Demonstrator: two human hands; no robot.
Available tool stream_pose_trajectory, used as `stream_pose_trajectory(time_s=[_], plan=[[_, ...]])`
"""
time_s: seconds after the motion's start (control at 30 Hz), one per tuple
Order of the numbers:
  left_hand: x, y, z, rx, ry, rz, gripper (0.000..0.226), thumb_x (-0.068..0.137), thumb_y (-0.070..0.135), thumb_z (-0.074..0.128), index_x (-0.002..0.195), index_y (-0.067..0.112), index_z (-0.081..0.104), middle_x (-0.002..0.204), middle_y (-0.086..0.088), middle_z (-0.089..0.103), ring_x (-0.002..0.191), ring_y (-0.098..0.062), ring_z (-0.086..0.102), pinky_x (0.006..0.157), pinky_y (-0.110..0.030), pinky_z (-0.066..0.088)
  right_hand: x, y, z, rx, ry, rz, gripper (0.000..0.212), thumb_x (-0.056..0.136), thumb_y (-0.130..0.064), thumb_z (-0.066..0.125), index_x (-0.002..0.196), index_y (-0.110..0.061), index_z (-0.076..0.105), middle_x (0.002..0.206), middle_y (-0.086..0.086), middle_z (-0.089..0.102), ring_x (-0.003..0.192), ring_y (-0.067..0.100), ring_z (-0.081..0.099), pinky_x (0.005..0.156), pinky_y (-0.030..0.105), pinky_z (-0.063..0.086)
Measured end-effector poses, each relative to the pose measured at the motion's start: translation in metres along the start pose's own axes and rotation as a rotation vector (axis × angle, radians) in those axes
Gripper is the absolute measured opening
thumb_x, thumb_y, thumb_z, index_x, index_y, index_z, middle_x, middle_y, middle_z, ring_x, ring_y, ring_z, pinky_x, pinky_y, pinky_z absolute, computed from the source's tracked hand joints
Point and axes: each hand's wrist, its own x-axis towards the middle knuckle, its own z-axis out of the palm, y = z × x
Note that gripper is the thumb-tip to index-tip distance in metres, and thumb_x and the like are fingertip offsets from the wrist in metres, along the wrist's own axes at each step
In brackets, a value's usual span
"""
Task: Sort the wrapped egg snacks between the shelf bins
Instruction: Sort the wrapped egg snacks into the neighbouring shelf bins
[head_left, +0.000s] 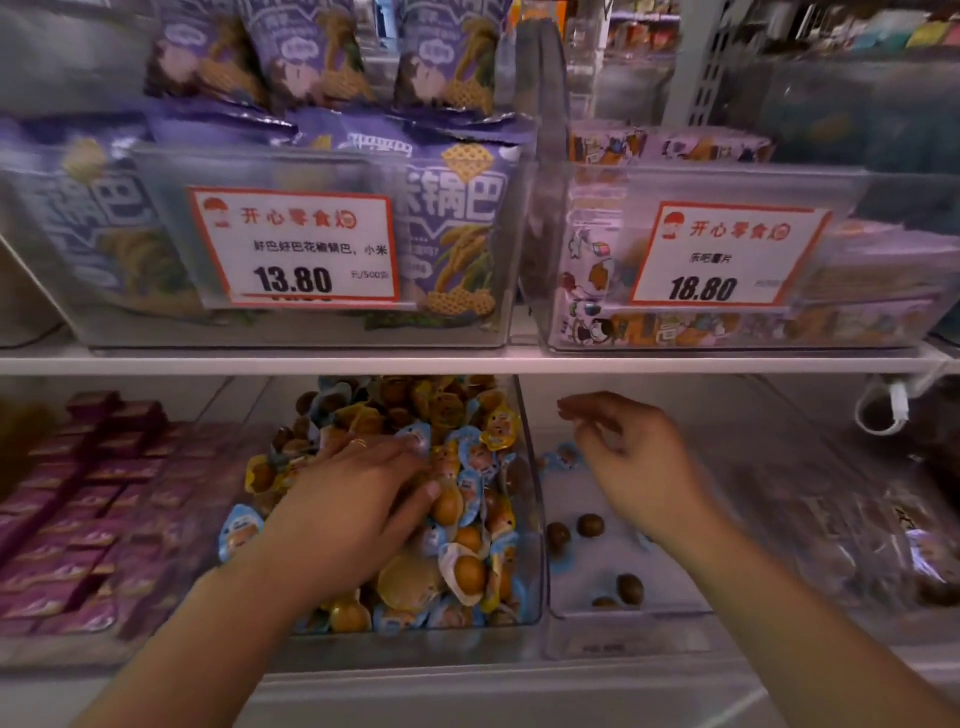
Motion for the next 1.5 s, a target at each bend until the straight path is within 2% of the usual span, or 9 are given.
stream_pose_trajectory(time_s=[0.13,0.33,0.53,0.67,0.8,1.07,1.2,1.33,1.5], plan=[[-0.004,-0.014,-0.007,-0.047,0.051,-0.027,0.033,0.089,0.041,0.043,0.107,0.031,0.069,0.107,0.01,0.067,0.102,-0.016,0.061,0.097,-0.034,0.041,-0.003,-0.036,0.028,-0.182,-0.162,-0.245,0.035,0.091,-0.034,0.052,0.121,-0.025,0.068,0.118,-0.007,0.067,0.114,0.01,0.058,0.101,0.025,0.045],[-0.011,-0.031,-0.008,-0.061,0.143,-0.092,0.034,0.089,0.032,0.048,0.117,0.027,0.068,0.112,0.003,0.067,0.103,-0.022,0.062,0.09,-0.037,0.049,0.011,-0.045,0.054,-0.708,-0.546,-0.292,0.071,0.086,-0.051,0.054,0.151,-0.036,0.031,0.148,-0.006,0.045,0.143,0.02,0.03,0.122,0.051,0.0],[0.018,-0.012,0.004,-0.039,0.198,-0.077,0.047,0.096,0.038,0.046,0.142,0.026,0.05,0.14,-0.001,0.054,0.125,-0.027,0.051,0.104,-0.043,0.041,0.027,-0.054,0.052,-0.643,-0.61,-0.281,0.081,0.064,-0.066,0.042,0.141,-0.042,0.038,0.138,-0.006,0.057,0.124,0.021,0.054,0.103,0.031,0.042],[0.027,0.0,0.017,0.056,0.102,-0.011,0.053,0.095,0.04,0.045,0.147,0.027,0.042,0.139,0.0,0.054,0.127,-0.027,0.047,0.104,-0.042,0.034,0.029,-0.054,0.05,-0.685,-0.689,-0.252,0.078,0.067,-0.067,0.044,0.141,-0.049,0.031,0.142,-0.016,0.05,0.125,0.016,0.053,0.1,0.035,0.047],[0.023,-0.014,0.012,-0.081,0.099,-0.038,0.037,0.094,0.04,0.052,0.13,0.031,0.059,0.116,0.001,0.059,0.112,-0.025,0.052,0.094,-0.038,0.04,0.03,-0.056,0.051,-0.686,-0.682,-0.274,0.069,0.069,-0.06,0.047,0.135,-0.056,0.026,0.132,-0.013,0.059,0.118,0.019,0.058,0.093,0.038,0.05],[-0.004,-0.02,0.001,-0.427,0.27,-0.036,0.031,0.097,0.011,0.055,0.12,0.024,0.07,0.109,0.007,0.064,0.101,-0.014,0.061,0.084,-0.022,0.045,0.027,-0.041,0.059,-0.508,-0.517,-0.154,0.034,0.078,-0.043,0.078,0.11,-0.04,0.066,0.109,-0.011,0.067,0.105,0.016,0.063,0.085,0.029,0.051],[-0.005,0.006,-0.005,-0.431,0.477,-0.014,0.037,0.093,0.022,0.04,0.116,0.023,0.069,0.102,0.011,0.061,0.089,-0.012,0.06,0.073,-0.02,0.043,0.011,-0.039,0.048,-0.26,-0.17,-0.223,0.025,0.079,-0.036,0.078,0.103,-0.035,0.069,0.091,-0.018,0.061,0.093,0.012,0.062,0.077,0.024,0.045],[-0.001,0.023,0.005,-0.238,0.256,-0.031,0.046,0.091,0.063,0.04,0.116,0.034,0.063,0.104,0.009,0.056,0.092,-0.014,0.059,0.069,-0.029,0.05,-0.012,-0.036,0.028,-0.167,-0.101,-0.277,0.024,0.079,-0.04,0.071,0.101,-0.043,0.06,0.097,-0.018,0.061,0.093,0.002,0.059,0.078,0.012,0.045],[0.01,0.018,0.018,-0.083,0.125,0.016,0.045,0.086,0.064,0.051,0.118,0.033,0.059,0.109,0.009,0.052,0.101,-0.018,0.055,0.077,-0.031,0.047,-0.024,-0.037,0.026,-0.4,-0.241,-0.395,0.022,0.081,-0.025,0.074,0.102,-0.024,0.068,0.098,-0.009,0.063,0.114,0.015,0.05,0.089,0.039,0.051]])
